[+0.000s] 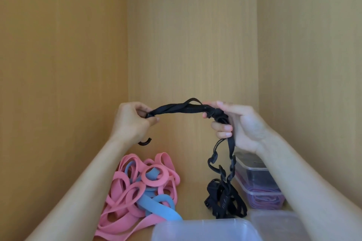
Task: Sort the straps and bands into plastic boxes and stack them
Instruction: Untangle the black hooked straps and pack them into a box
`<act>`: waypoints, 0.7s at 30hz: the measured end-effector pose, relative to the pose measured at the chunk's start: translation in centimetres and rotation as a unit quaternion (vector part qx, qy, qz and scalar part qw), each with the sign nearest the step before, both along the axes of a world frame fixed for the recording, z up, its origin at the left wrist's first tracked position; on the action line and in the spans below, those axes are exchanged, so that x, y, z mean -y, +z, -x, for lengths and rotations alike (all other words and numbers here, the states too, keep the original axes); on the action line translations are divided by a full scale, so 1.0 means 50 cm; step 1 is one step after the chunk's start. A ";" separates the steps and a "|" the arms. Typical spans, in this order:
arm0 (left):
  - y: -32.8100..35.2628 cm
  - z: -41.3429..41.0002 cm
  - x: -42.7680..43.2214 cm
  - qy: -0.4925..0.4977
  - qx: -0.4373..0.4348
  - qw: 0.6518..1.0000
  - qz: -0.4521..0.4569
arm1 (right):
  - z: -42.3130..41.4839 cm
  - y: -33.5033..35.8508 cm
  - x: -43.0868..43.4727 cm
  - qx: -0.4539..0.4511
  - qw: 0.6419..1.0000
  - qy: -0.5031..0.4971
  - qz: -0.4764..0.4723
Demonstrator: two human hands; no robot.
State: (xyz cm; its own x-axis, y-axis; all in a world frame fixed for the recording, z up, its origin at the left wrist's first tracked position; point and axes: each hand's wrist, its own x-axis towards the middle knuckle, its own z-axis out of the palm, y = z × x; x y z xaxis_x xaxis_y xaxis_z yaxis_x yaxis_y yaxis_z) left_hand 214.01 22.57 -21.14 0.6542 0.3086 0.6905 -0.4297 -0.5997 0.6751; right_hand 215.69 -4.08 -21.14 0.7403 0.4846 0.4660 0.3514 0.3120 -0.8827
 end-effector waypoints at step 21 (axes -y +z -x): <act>0.018 0.007 -0.003 -0.165 0.053 0.957 0.232 | -0.010 -0.021 -0.012 0.002 0.994 -0.061 0.086</act>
State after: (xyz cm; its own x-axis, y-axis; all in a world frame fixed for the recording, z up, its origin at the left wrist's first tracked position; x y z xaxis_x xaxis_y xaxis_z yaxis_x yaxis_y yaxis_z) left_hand 213.67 22.73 -20.25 0.7022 0.3869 0.5977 -0.6254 -0.0662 0.7775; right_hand 216.18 -3.47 -22.17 0.7965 0.4644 0.3872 0.3818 0.1104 -0.9176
